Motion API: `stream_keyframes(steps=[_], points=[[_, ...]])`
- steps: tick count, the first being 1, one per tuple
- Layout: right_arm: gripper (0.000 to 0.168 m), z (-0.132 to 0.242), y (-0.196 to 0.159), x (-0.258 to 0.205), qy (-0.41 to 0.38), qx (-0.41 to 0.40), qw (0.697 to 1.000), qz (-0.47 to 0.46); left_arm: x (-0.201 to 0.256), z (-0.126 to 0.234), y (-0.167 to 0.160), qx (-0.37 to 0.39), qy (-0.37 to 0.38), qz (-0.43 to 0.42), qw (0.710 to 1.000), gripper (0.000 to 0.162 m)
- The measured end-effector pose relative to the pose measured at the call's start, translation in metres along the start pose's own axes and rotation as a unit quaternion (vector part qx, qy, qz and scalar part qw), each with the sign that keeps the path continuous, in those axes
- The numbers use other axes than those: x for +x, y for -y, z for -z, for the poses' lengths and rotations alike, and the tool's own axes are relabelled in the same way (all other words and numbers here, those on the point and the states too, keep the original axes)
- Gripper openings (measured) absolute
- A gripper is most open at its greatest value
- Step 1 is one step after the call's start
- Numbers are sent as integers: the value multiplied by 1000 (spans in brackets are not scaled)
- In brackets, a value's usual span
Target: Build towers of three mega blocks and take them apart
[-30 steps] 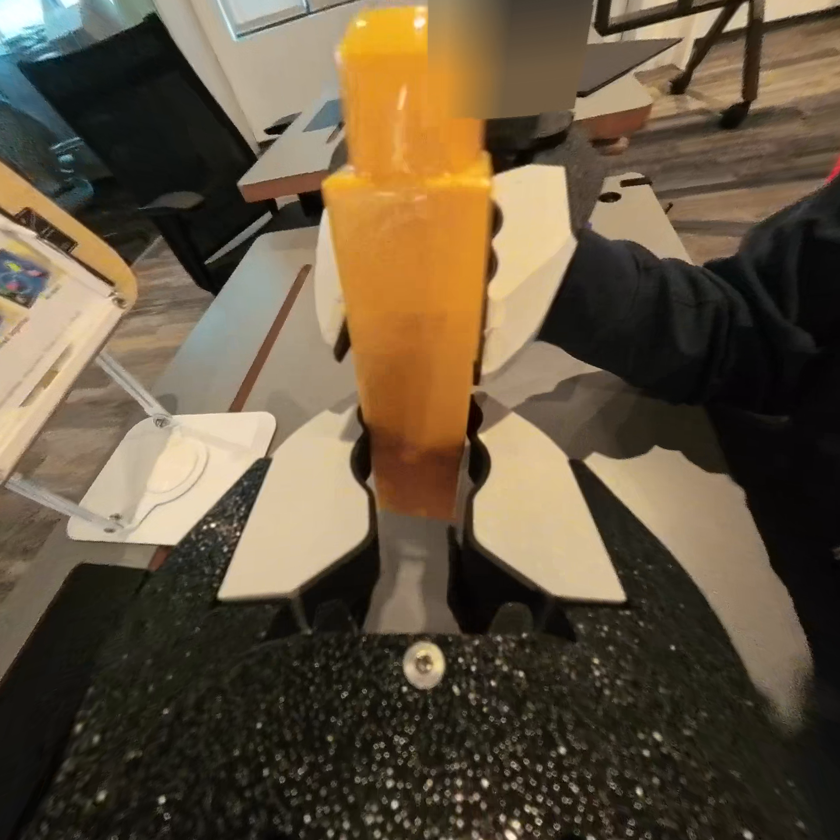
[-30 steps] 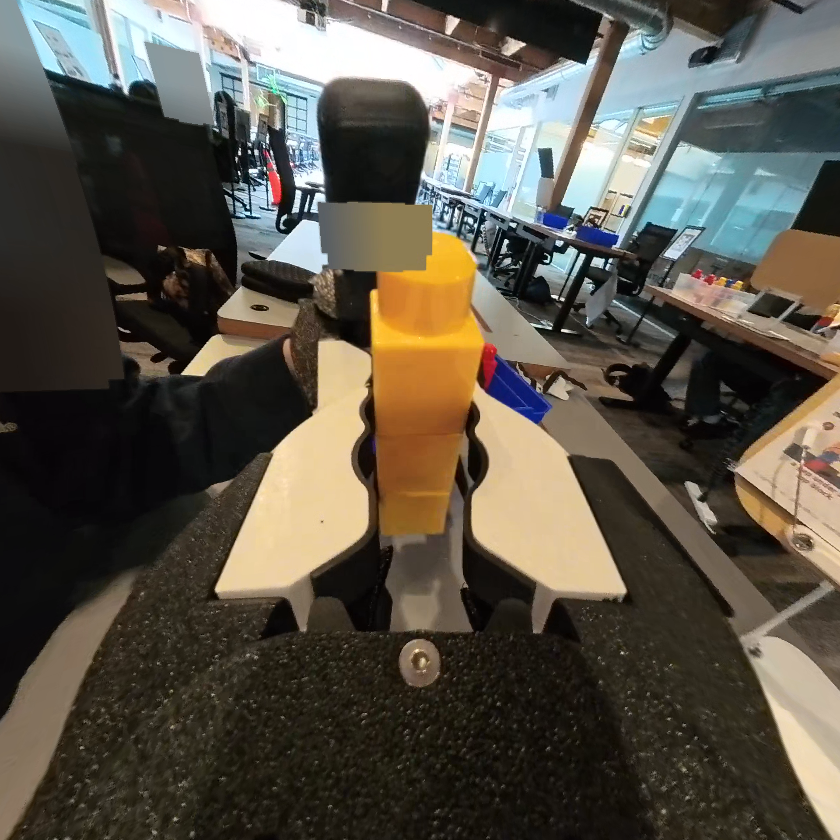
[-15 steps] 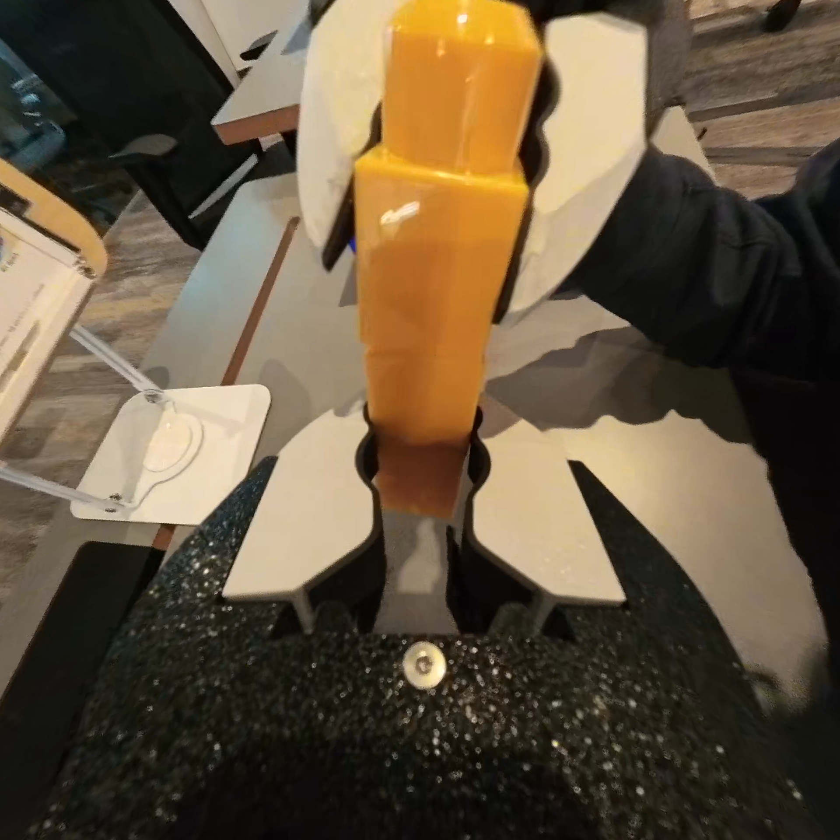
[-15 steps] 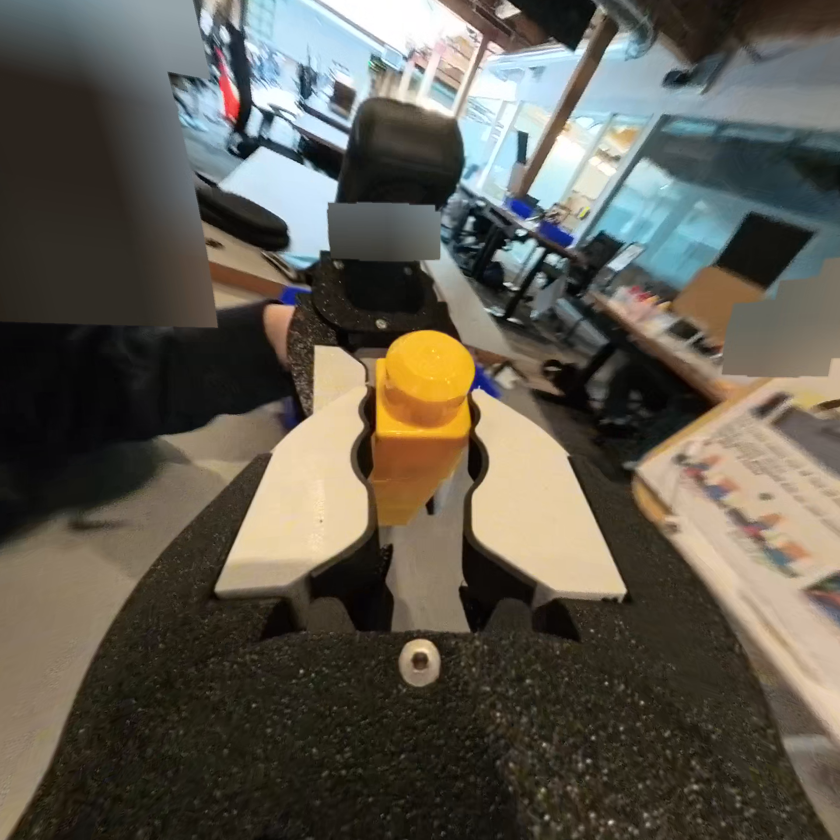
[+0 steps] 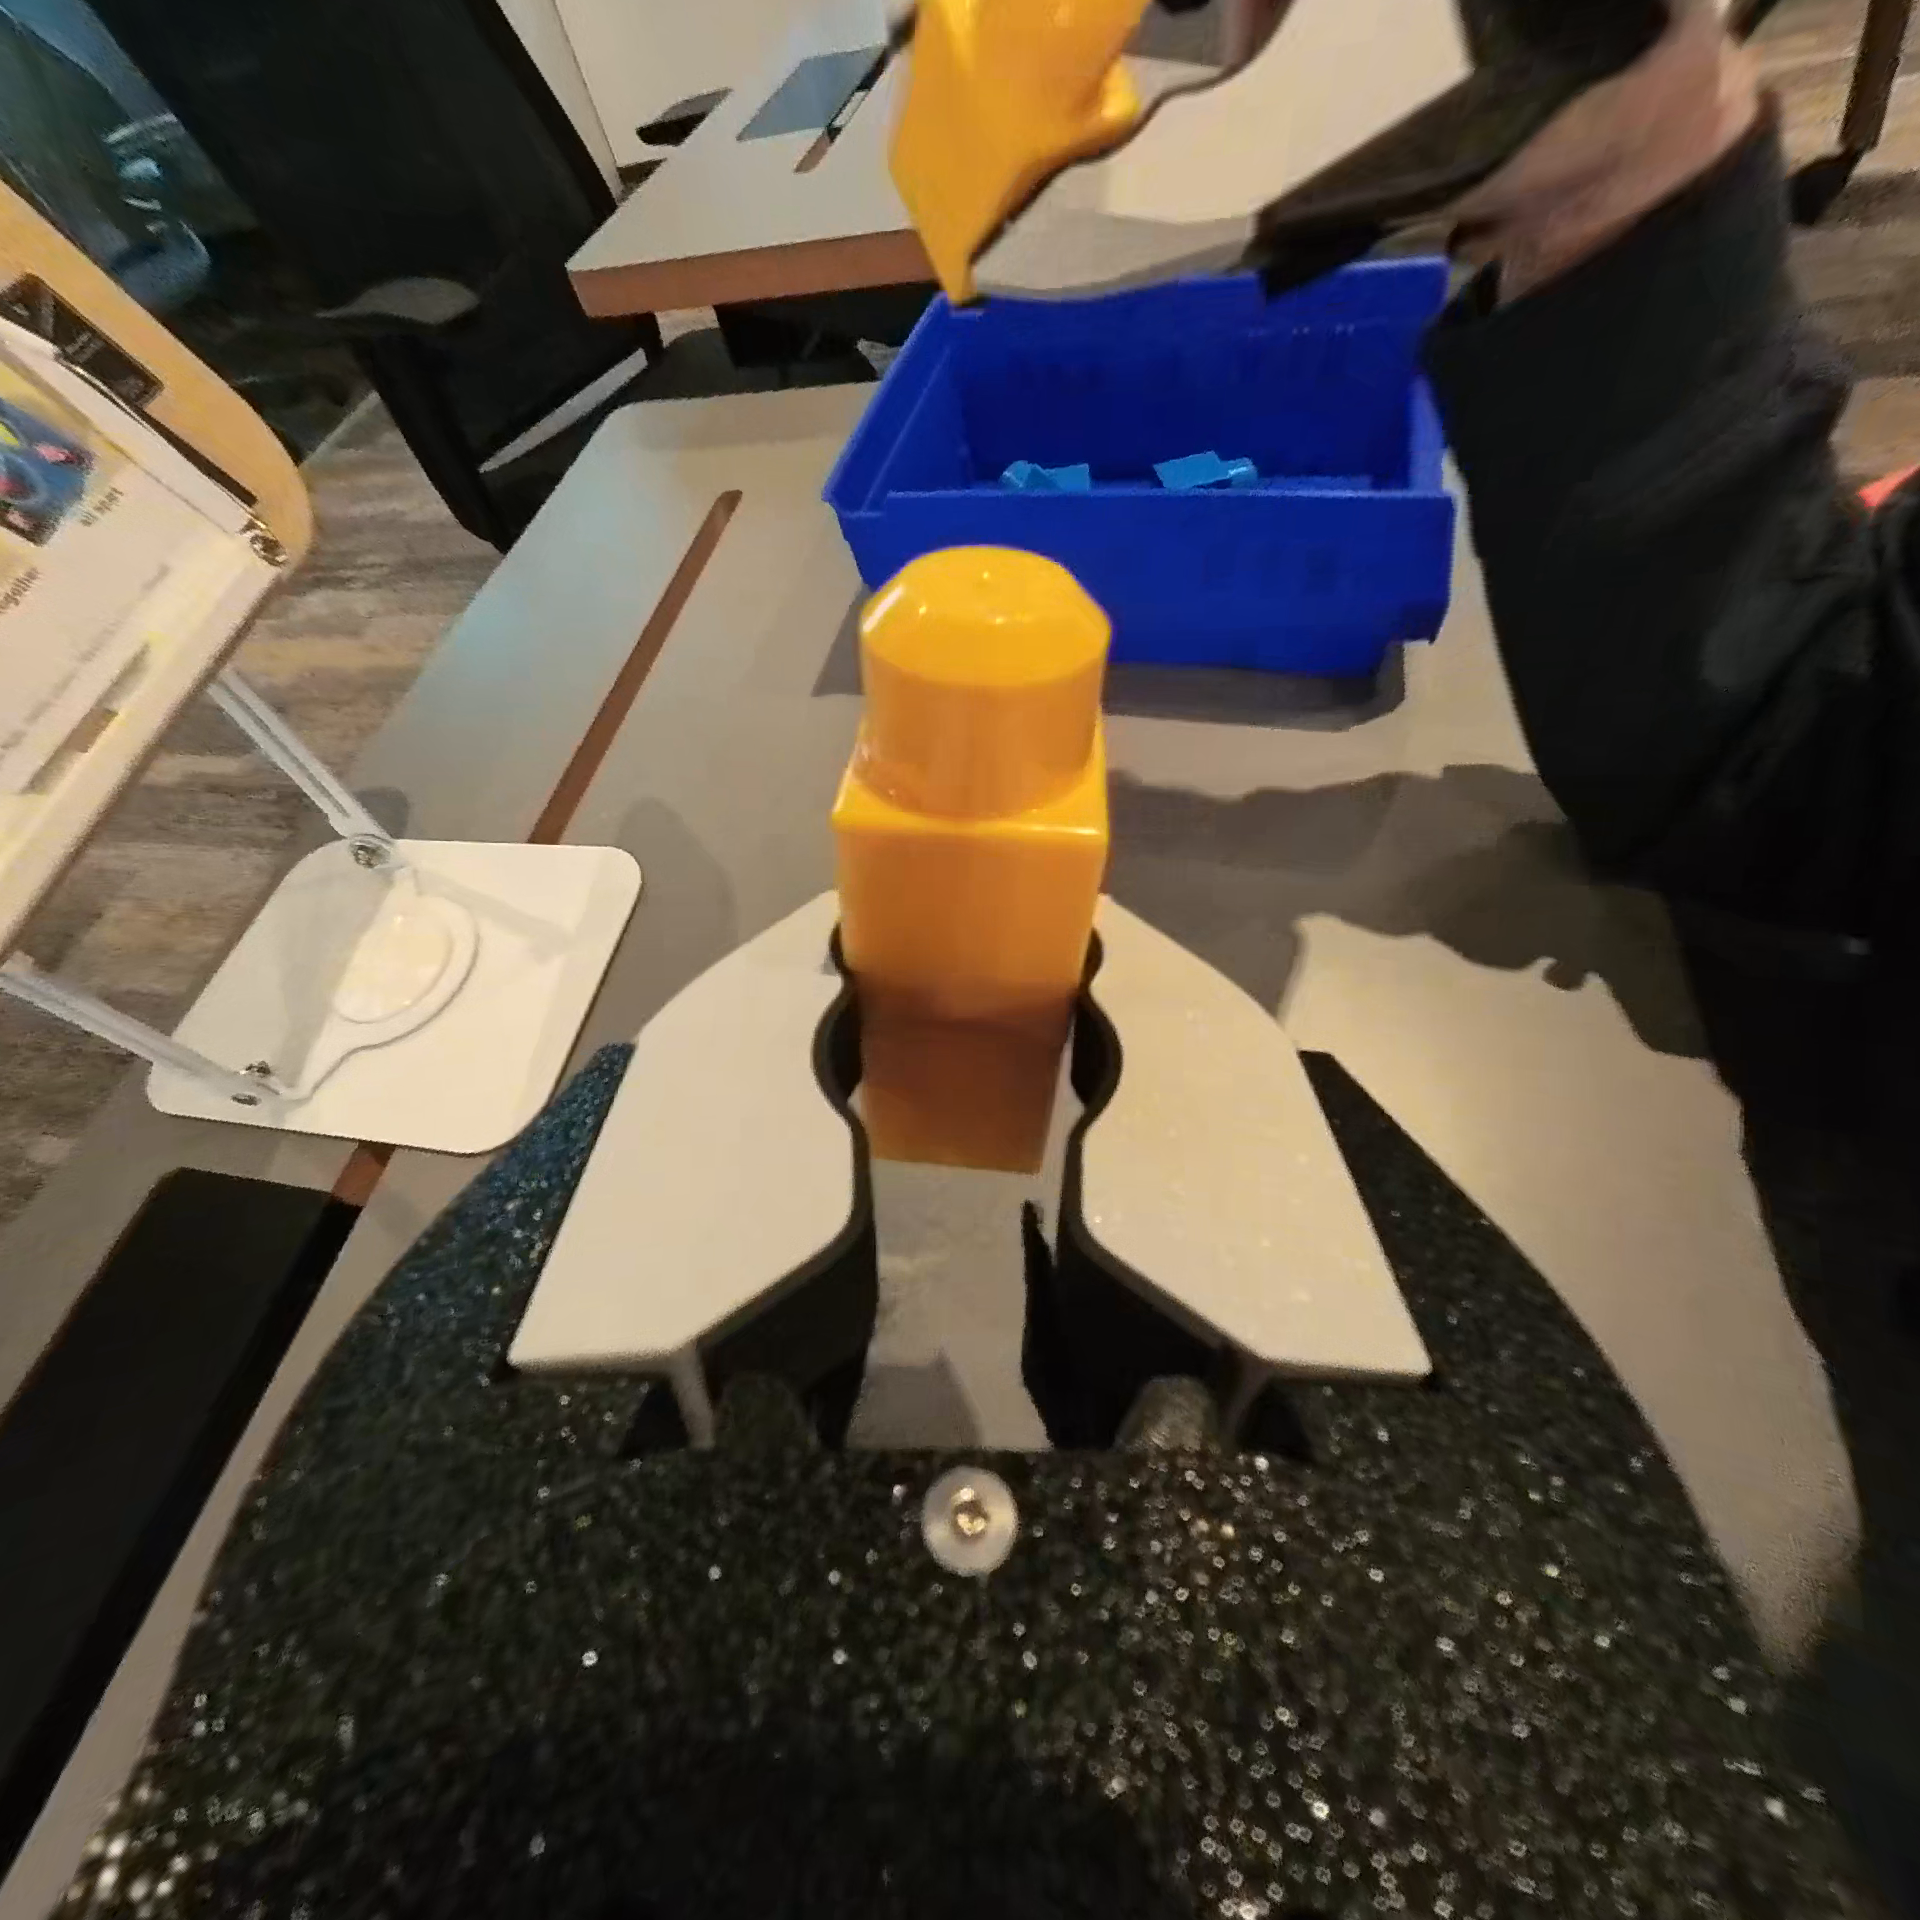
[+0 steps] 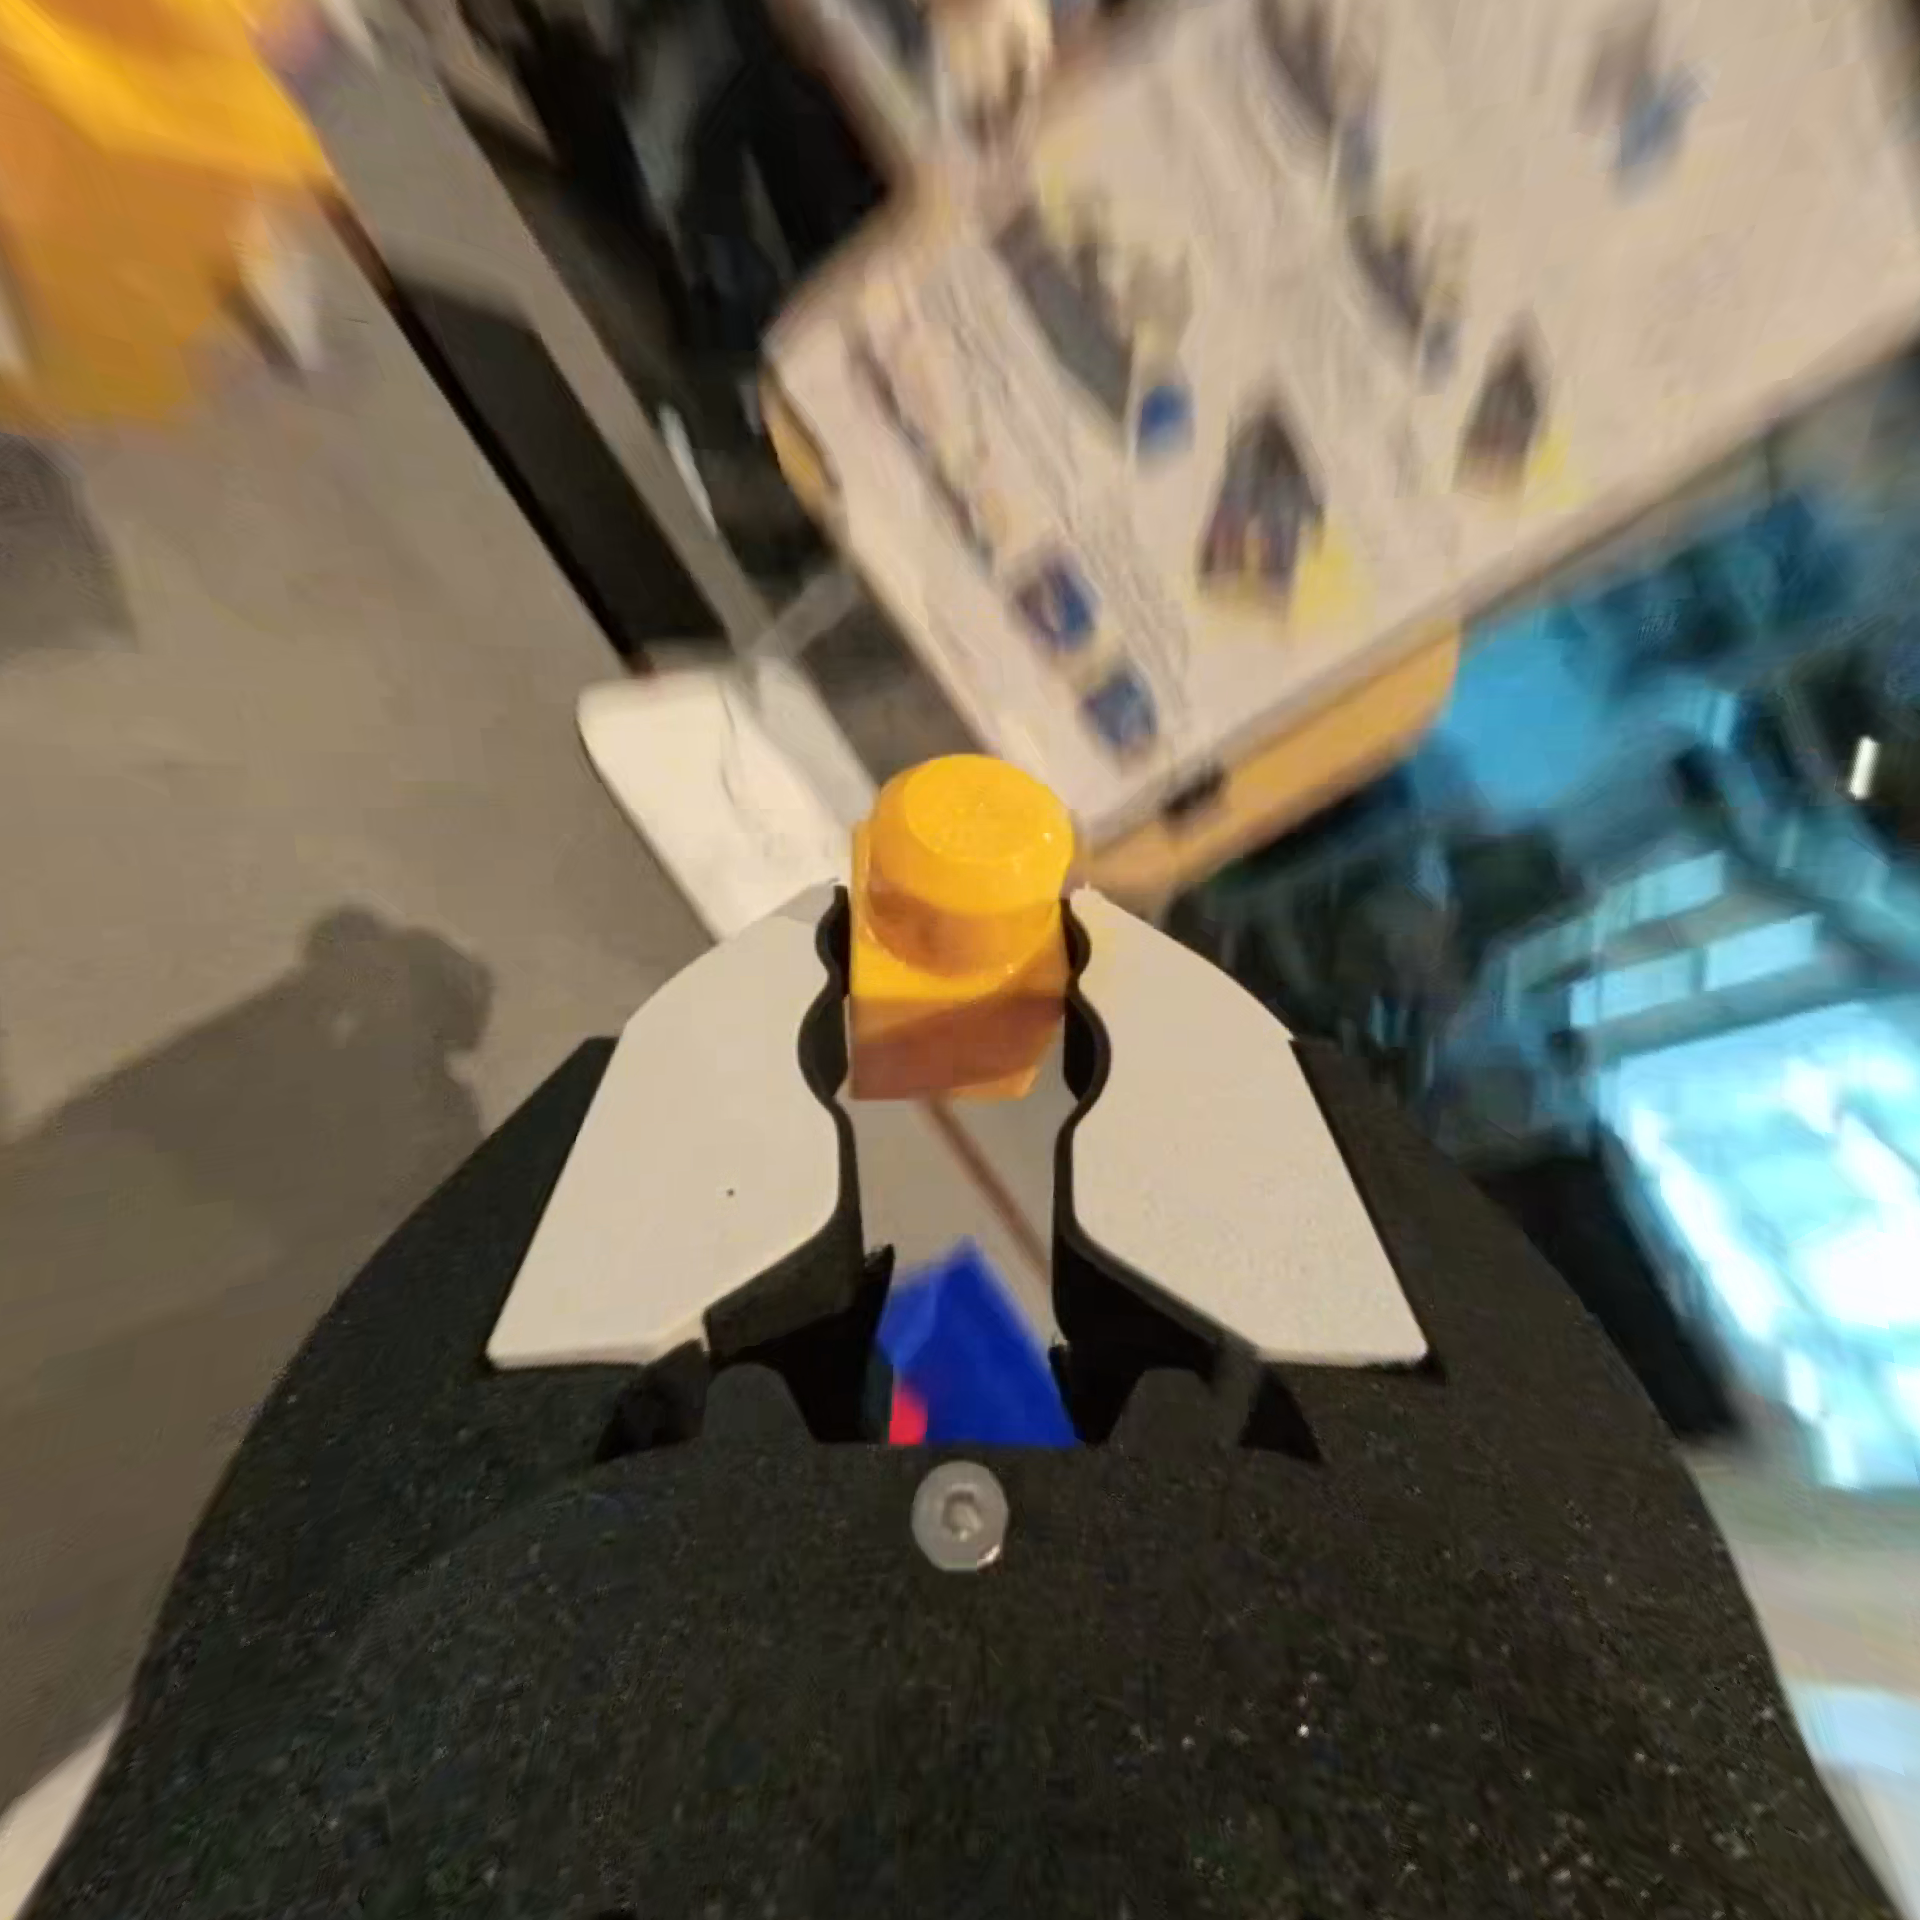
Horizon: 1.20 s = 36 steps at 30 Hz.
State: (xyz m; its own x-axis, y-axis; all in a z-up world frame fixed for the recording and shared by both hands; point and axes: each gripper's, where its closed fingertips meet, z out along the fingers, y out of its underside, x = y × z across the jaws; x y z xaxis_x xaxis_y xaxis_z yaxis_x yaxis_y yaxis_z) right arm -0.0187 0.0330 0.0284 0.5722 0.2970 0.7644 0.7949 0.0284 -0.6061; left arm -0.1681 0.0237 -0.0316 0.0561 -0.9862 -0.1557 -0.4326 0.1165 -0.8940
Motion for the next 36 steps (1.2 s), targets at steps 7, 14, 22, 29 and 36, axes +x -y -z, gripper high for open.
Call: stream_keyframes(steps=[7, 14, 22, 29, 36], points=[[37, 51, -187, -2, 24, -337, 903, -266, -4, 3, -1, -4, 17, -14, 1000, 37], [55, 57, -242, -24, 47, -406, 827, -386, -4, 1, -3, -7, 14, -16, 1000, 37], [72, 14, -111, 0, 97, -127, 929, -334, 0, -1, -2, -7, 5, -22, 1000, 37], [60, 20, 83, -65, 311, 214, 908, -179, 10, -7, -1, -13, -12, -43, 999, 37], [60, 2, 117, -120, 369, 209, 899, -110, 21, -12, 2, -13, -31, -70, 997, 37]])
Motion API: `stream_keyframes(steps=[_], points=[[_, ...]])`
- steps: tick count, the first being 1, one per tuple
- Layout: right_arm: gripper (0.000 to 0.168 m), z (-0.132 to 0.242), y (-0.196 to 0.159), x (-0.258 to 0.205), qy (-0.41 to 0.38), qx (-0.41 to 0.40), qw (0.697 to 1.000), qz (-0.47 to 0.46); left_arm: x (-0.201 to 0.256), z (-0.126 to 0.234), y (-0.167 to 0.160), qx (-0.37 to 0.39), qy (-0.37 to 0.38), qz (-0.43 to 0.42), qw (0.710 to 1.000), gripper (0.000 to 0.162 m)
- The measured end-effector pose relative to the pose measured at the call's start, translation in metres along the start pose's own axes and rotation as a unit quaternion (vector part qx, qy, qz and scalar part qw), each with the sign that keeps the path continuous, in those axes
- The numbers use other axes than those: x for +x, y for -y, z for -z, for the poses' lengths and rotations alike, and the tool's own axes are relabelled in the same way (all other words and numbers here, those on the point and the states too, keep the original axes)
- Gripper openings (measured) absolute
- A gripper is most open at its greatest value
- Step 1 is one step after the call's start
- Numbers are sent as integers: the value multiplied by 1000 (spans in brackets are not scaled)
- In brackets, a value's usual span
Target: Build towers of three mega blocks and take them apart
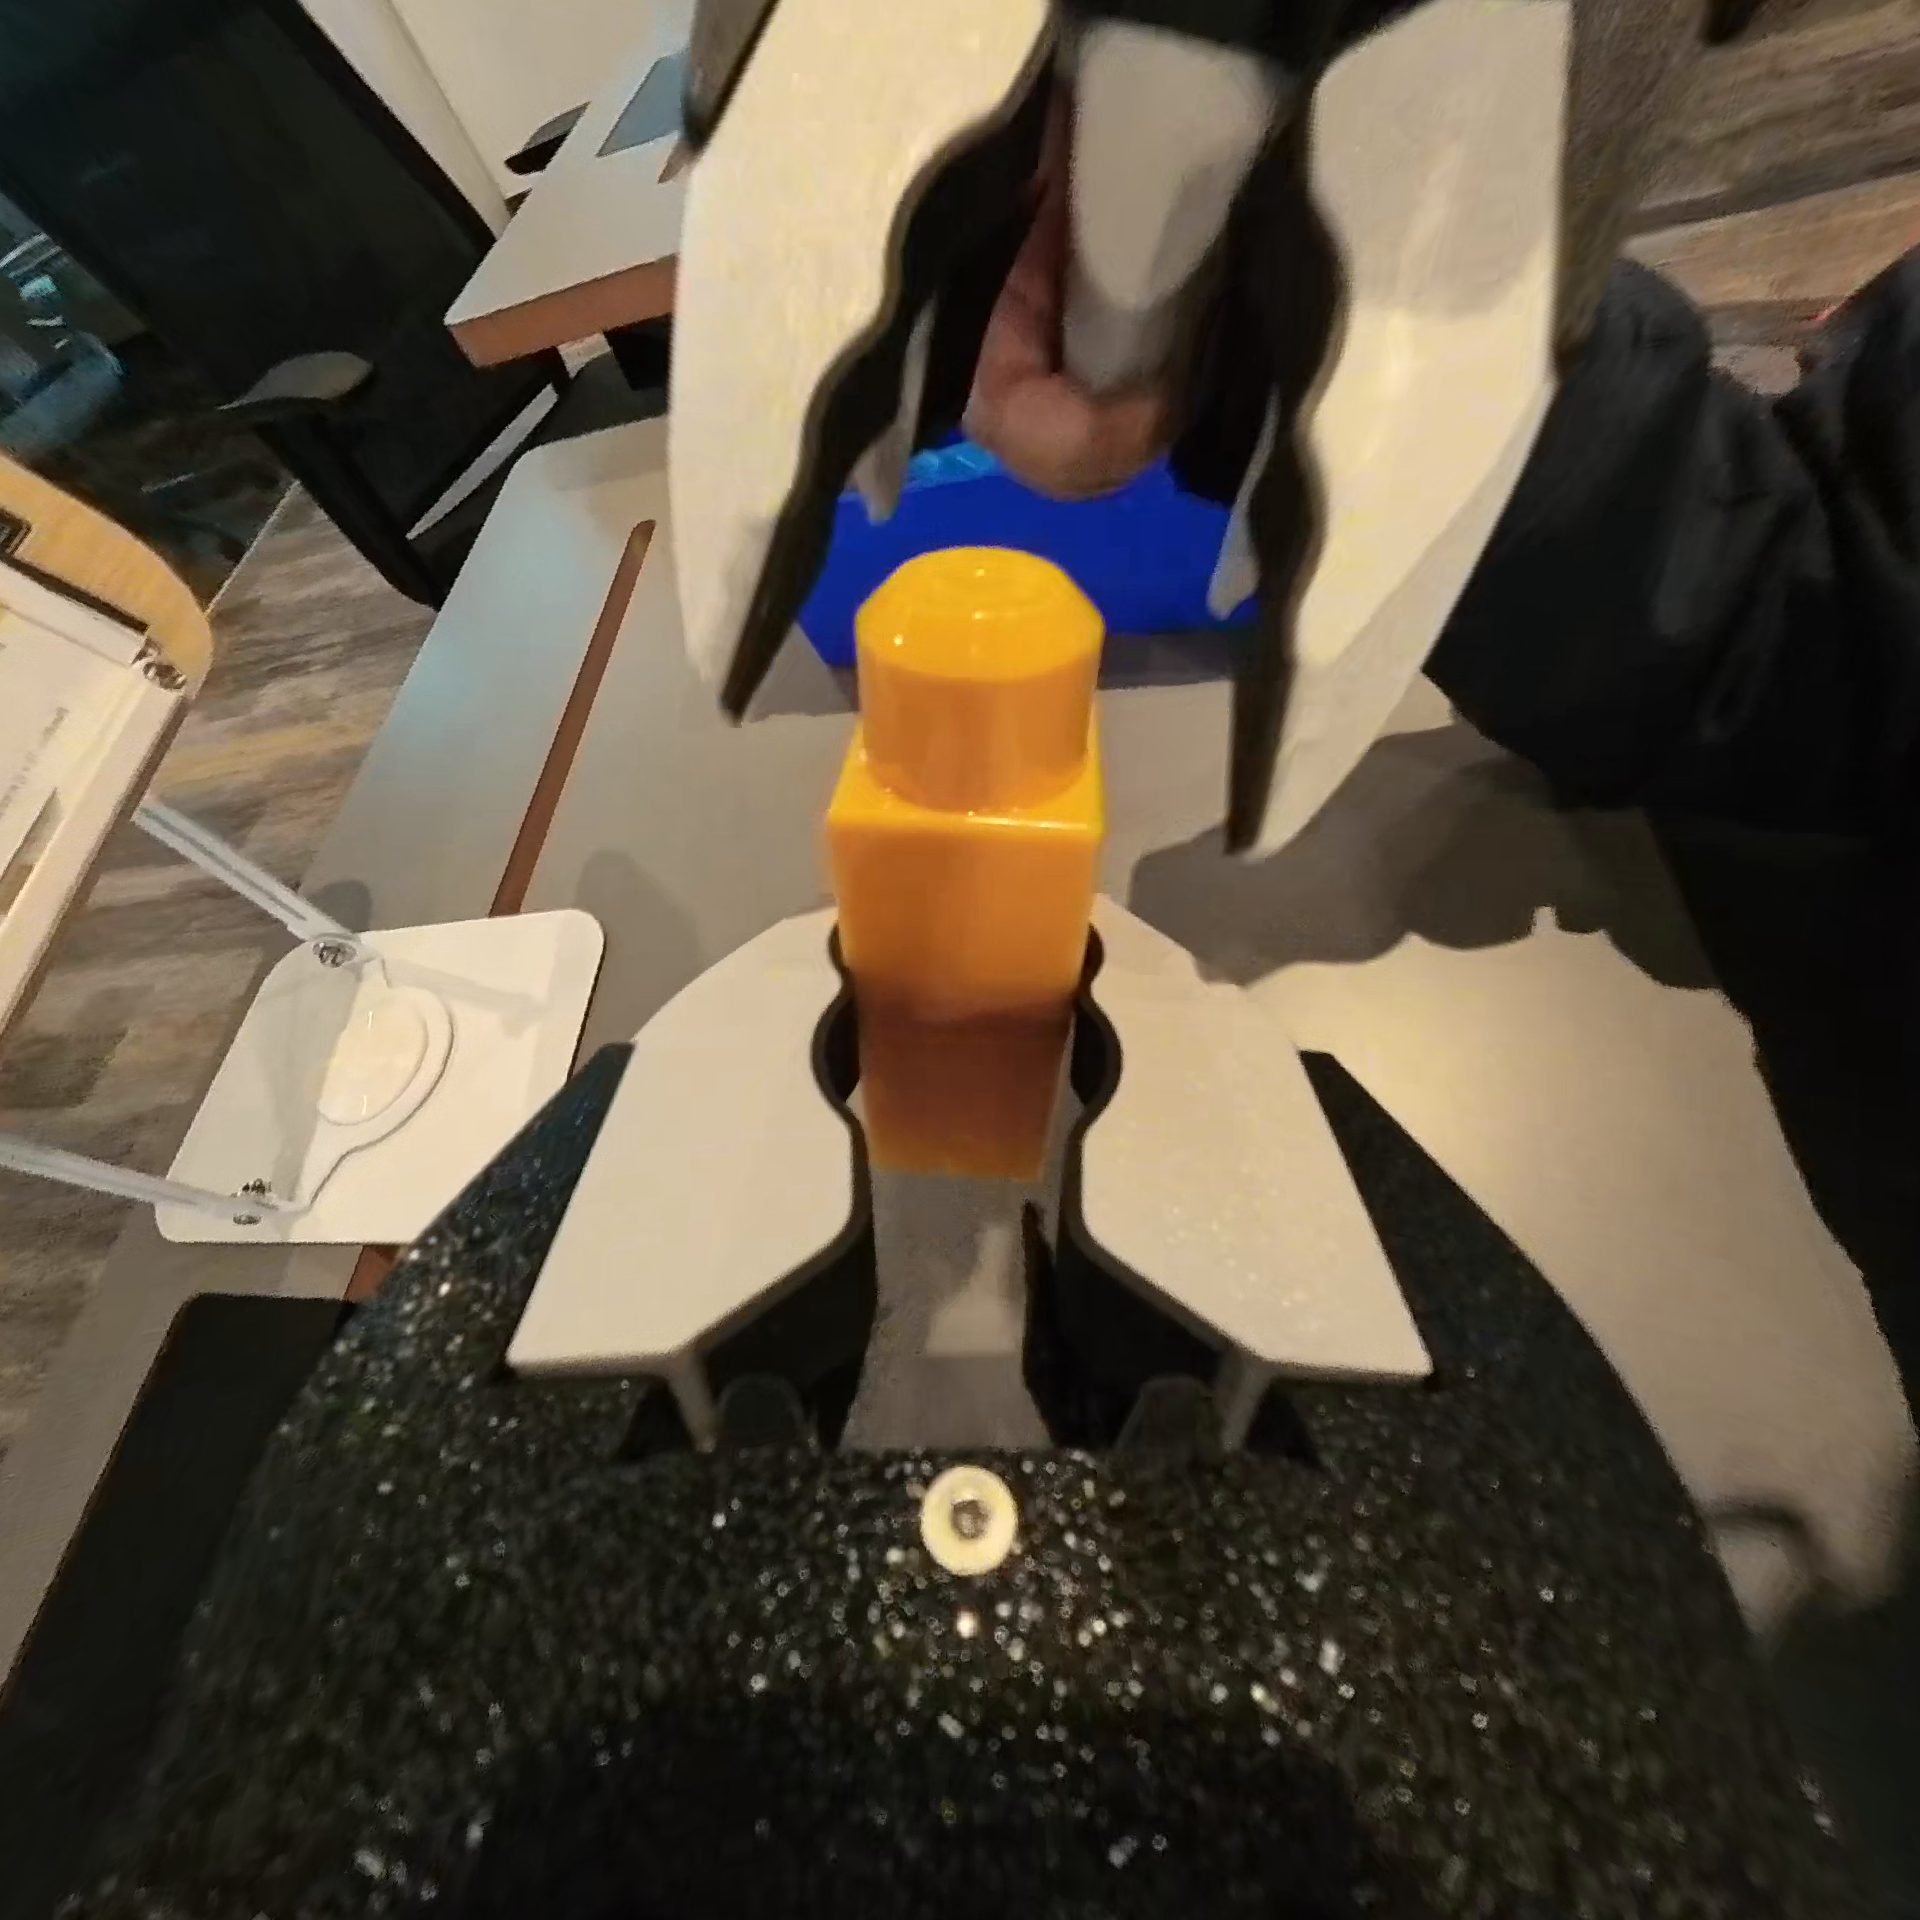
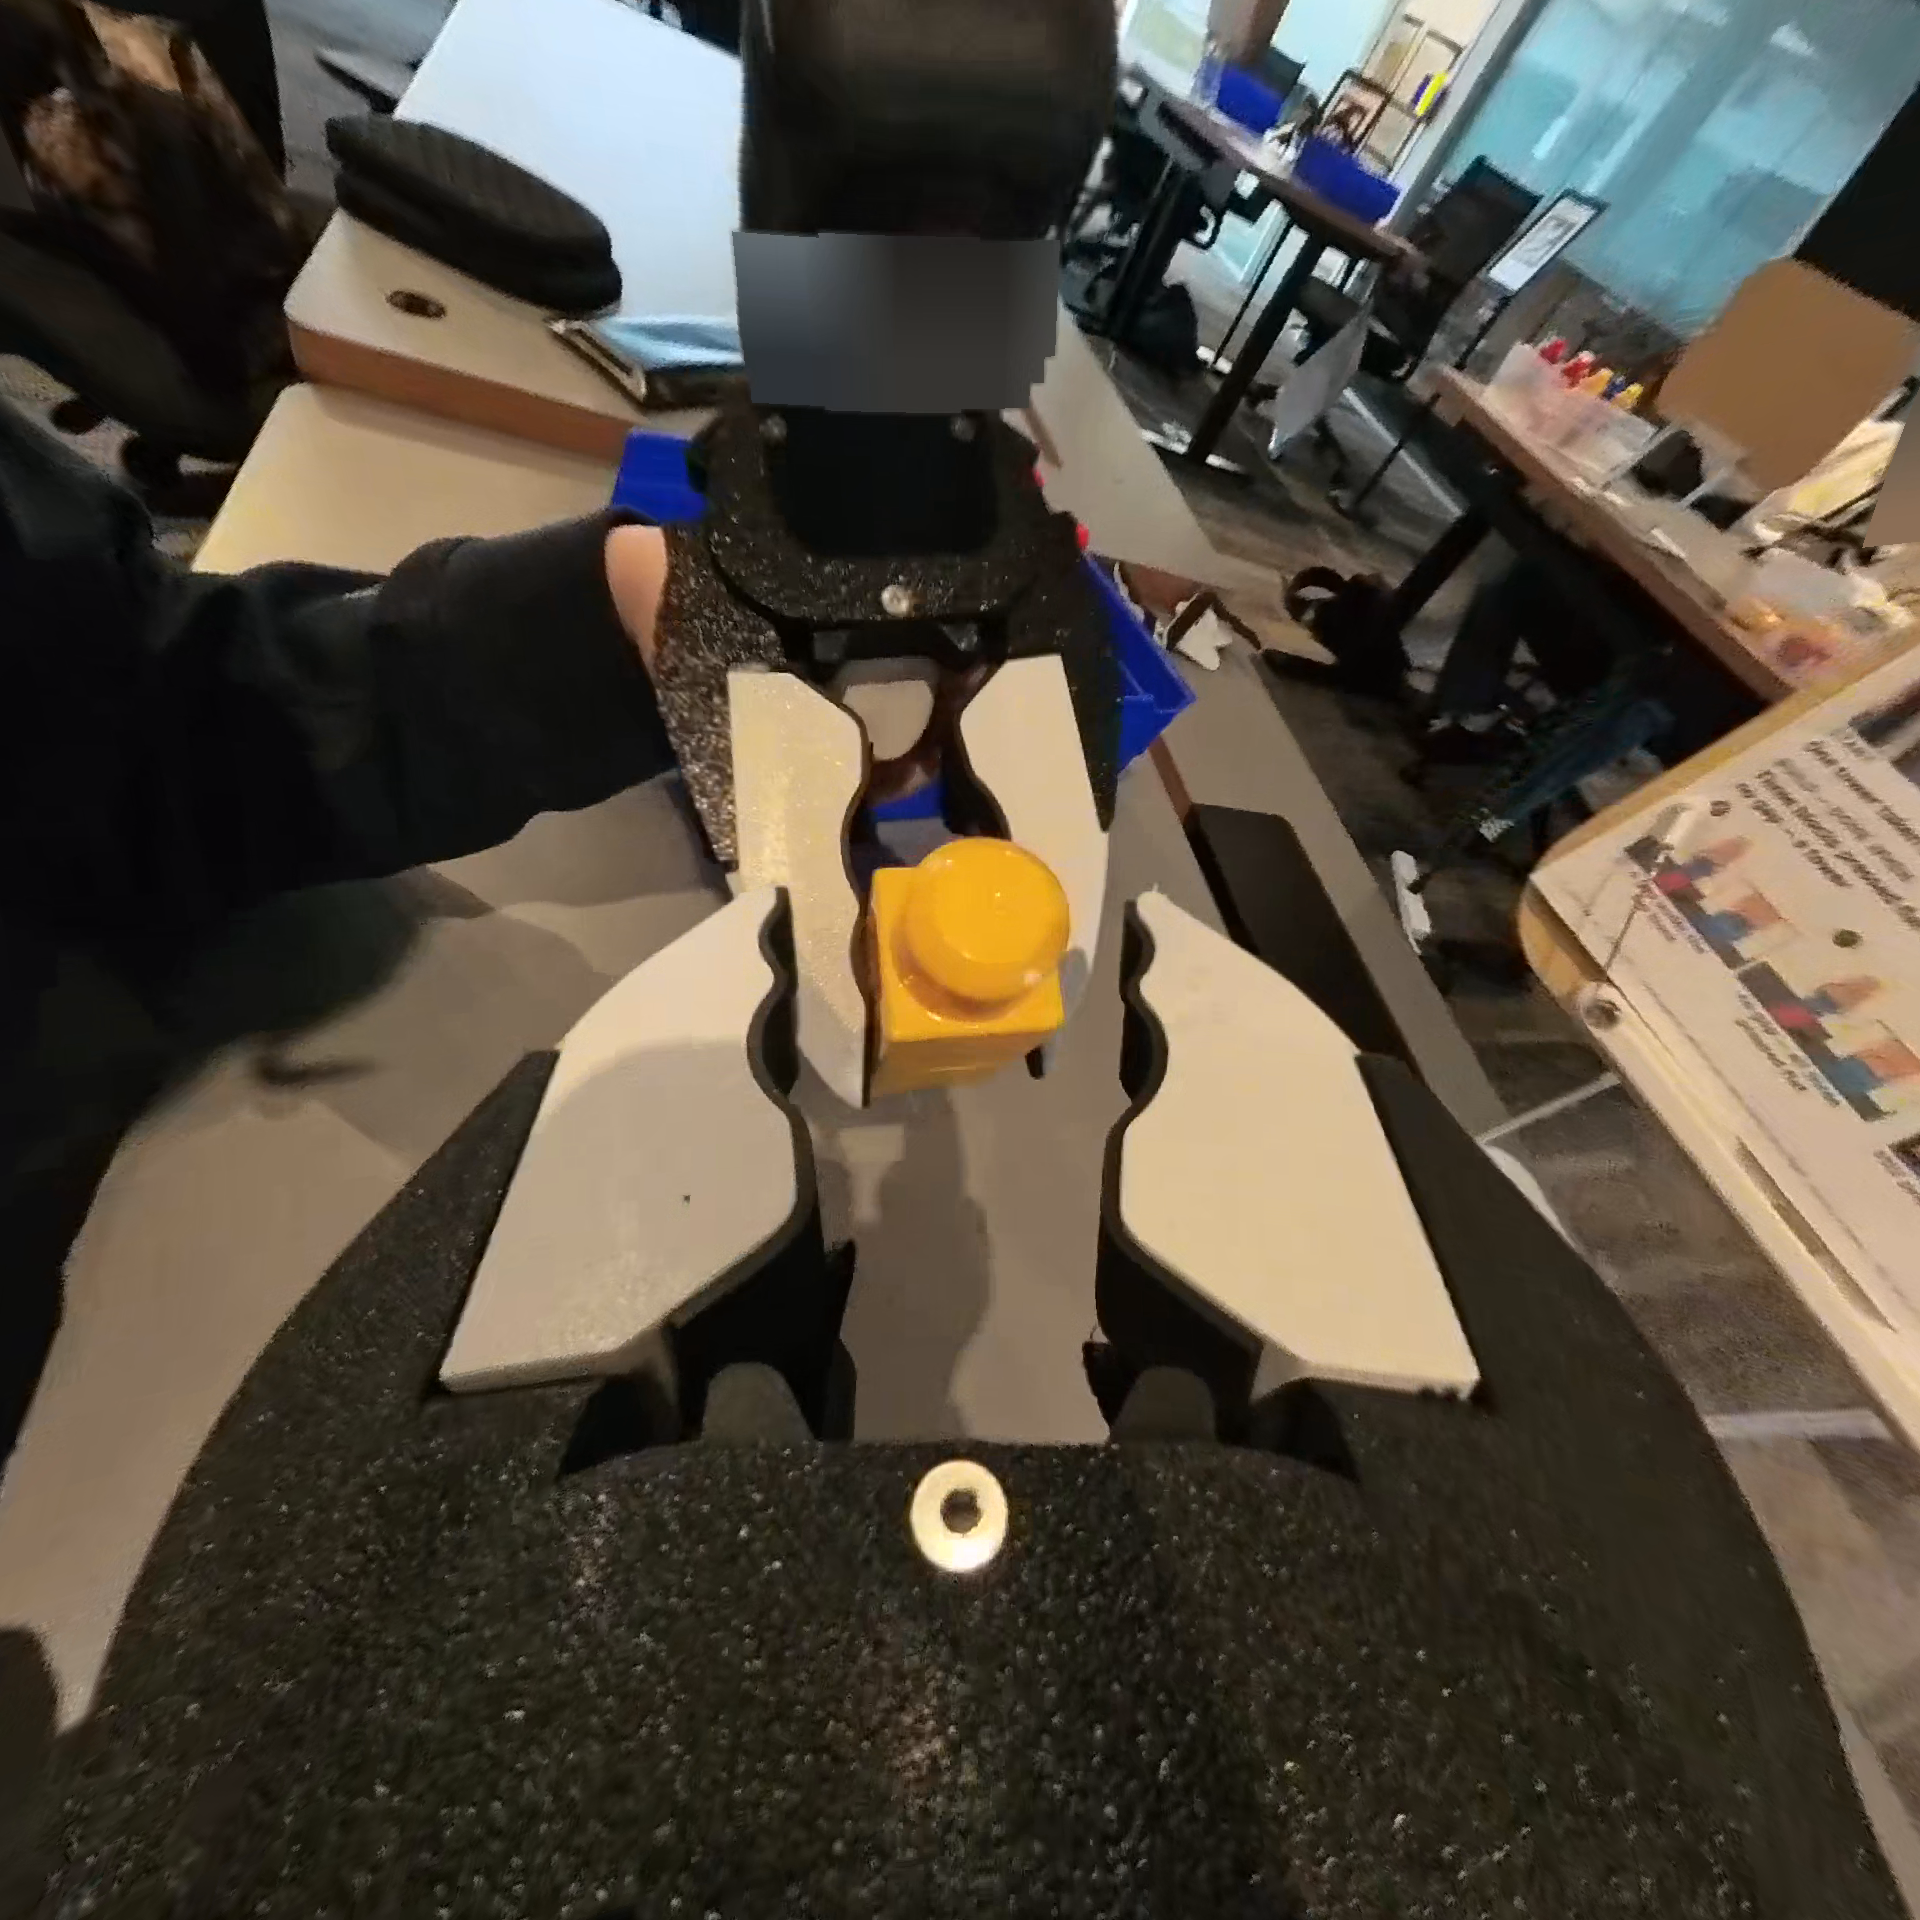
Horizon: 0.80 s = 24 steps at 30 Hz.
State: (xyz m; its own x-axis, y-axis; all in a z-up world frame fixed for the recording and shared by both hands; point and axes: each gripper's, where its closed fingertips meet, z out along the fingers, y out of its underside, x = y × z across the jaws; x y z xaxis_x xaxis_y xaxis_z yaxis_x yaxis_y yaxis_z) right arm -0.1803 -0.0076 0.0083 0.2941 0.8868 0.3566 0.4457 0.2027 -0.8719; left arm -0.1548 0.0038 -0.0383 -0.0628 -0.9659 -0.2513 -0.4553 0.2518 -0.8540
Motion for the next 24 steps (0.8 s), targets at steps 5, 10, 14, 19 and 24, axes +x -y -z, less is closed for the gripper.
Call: stream_keyframes(steps=[5, 10, 14, 19, 24], points=[[36, -8, -4, -4, 20, -4, 1000, 5, 5, -1, 4, 5, -9, -15, 1000, 38], [35, -2, 2, -1, 16, 18, 1000, 1, 1, -1, 6, 18, 2, 0, 1000, 50], [35, 4, 8, 0, 16, 40, 999, 1, 1, -6, -7, -15, -6, 5, 1000, 50], [35, 6, 8, 2, 0, 38, 999, 30, 5, -9, -5, -17, -18, 0, 1000, 37], [37, 6, 11, 4, -39, 32, 994, 101, 3, -9, -5, -15, -17, 16, 1000, 37]])
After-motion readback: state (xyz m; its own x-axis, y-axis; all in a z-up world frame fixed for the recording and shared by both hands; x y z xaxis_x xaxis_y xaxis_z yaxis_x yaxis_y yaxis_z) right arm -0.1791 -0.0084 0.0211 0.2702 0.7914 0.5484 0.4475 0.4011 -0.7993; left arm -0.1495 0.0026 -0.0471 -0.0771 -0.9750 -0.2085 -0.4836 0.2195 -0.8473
